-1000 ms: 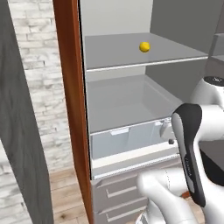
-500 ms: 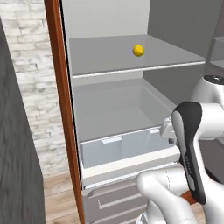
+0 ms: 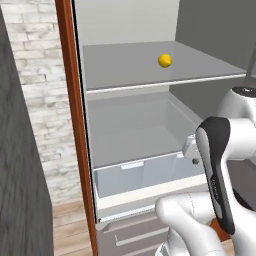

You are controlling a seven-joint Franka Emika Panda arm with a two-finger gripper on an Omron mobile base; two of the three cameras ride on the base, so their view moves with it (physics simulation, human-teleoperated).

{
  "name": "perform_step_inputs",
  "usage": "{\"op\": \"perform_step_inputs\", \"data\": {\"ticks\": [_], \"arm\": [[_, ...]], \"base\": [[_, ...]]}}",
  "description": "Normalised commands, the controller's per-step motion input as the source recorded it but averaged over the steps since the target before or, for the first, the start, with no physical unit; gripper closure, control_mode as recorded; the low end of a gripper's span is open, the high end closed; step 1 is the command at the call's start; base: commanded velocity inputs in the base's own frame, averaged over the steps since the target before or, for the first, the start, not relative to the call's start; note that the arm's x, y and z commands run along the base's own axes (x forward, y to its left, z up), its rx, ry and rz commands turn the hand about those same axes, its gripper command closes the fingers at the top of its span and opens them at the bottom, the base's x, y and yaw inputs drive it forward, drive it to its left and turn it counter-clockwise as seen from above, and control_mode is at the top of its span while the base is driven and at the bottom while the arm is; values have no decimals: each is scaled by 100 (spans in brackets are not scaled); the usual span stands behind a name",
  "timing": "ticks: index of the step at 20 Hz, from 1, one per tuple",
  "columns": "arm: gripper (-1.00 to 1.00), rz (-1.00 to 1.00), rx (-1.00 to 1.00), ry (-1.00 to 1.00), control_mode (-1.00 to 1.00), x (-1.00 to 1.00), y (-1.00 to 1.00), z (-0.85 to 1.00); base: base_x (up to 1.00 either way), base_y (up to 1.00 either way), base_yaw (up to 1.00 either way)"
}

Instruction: Retrieve a lemon from the fridge and place it on the cutting board with the fish.

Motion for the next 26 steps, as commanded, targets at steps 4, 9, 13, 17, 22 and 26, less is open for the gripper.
{"op": "perform_step_inputs", "data": {"ticks": [4,9,13,17,22,26], "arm": [[-100,1,0,0,-100,0,-5,0],[-100,7,-6,-13,-100,-5,0,17],[-100,12,-26,-45,-100,-18,8,60],[-100,1,-10,-38,-100,-14,15,57],[-100,0,0,-27,-100,1,27,72],[-100,0,0,-13,-100,0,19,94]], "base": [[19,-10,0],[0,0,0],[0,0,0],[0,0,0],[0,0,0],[0,0,0]]}}
